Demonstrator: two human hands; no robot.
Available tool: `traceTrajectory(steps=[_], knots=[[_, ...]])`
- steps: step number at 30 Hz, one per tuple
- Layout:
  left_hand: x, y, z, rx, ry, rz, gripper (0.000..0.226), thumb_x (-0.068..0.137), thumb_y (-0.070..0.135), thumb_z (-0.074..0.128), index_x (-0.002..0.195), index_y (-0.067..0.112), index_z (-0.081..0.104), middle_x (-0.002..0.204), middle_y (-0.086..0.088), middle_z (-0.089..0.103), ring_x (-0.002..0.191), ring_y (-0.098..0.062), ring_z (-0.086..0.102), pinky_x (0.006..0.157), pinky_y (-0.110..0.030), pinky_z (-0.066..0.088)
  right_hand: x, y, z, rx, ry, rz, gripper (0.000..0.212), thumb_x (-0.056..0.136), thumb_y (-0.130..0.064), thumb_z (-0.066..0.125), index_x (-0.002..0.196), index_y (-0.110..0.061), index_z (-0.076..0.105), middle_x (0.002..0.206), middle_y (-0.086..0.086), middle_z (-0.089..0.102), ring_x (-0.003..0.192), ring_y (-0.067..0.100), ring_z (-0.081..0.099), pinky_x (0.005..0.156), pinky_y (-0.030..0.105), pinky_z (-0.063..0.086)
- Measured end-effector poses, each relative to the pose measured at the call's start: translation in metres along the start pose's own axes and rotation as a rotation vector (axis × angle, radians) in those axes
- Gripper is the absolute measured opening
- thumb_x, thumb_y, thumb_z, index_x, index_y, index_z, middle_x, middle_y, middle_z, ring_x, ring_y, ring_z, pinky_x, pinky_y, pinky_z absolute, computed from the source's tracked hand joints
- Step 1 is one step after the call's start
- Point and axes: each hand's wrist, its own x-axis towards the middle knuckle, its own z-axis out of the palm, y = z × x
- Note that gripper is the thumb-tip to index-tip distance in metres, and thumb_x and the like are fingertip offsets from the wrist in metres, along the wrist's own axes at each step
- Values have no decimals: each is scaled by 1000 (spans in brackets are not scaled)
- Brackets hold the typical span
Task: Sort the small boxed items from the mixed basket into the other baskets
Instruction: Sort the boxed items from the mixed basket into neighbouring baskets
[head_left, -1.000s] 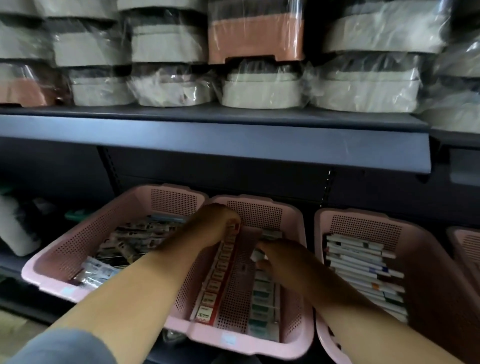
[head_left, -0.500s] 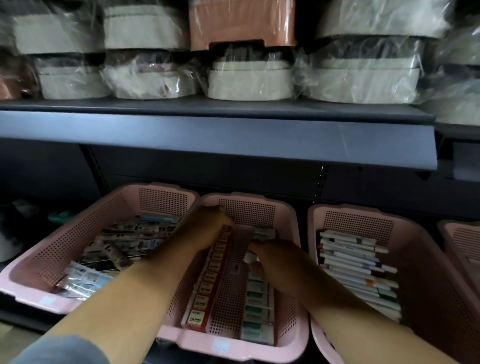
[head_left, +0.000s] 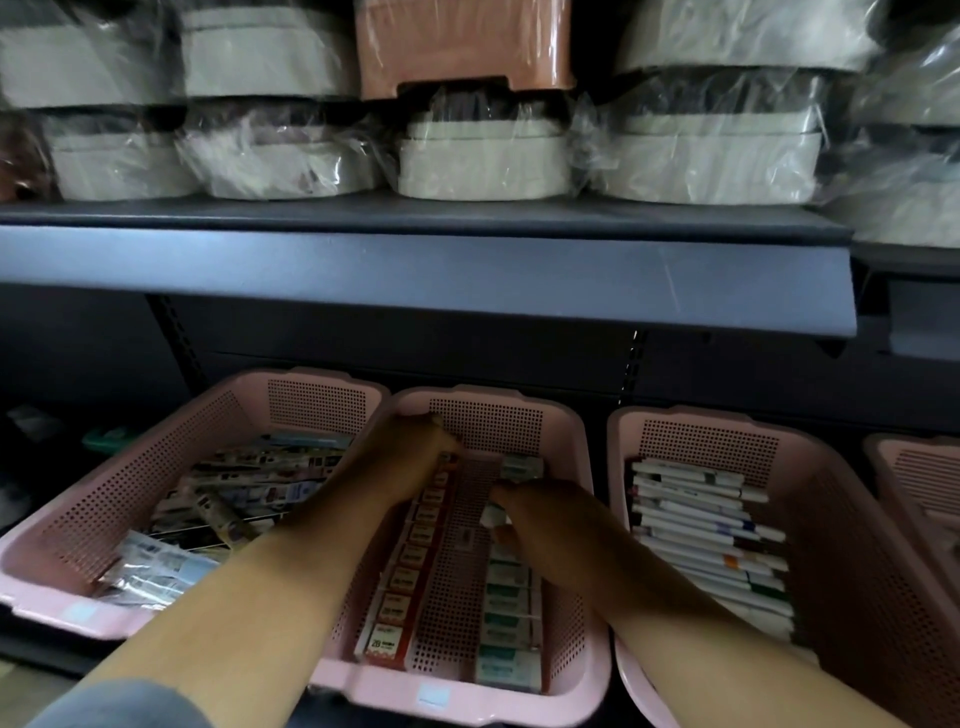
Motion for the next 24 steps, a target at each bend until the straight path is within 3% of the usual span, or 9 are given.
traceTrajectory(steps=[10,14,15,17,19,24], knots=[[0,-1,-2,7,-22,-24,31,80,31,74,109,44,77,97,17,79,91,-4,76,91,-42,59,1,1,1,35,-11,17,24,97,-39,53,115,-25,58,115,-2,69,105,21,66,88,34,54],[1,0,-2,65,10,-11,23,84,34,72,103,47,76,94,17,79,88,-3,75,88,-40,58,-1,0,-1,97,-3,39,21,95,-39,57,113,-29,61,114,-5,69,105,19,66,89,33,54],[2,-2,-3,138,3,-3,18,87,36,71,103,44,76,94,16,78,88,-2,74,89,-39,57,-1,0,-2,131,7,53,22,94,-40,59,113,-29,63,114,-7,70,104,16,66,89,32,53],[5,-3,-7,523,-54,93,15,94,37,66,107,39,75,103,20,70,97,0,63,94,-31,50,1,0,-6,226,33,94,24,92,-40,64,114,-31,66,114,-10,69,104,11,65,88,28,52],[4,0,-12,747,-53,187,18,97,34,65,112,39,72,104,22,58,100,-2,55,84,-26,43,5,1,-12,349,71,164,28,89,-37,71,115,-29,67,112,-9,68,101,11,65,83,27,52],[-3,11,-14,471,-157,154,9,92,42,72,98,39,78,96,21,73,91,4,66,89,-30,55,15,1,-20,494,174,273,25,82,-34,79,99,-27,63,95,-5,66,85,11,62,69,30,50]])
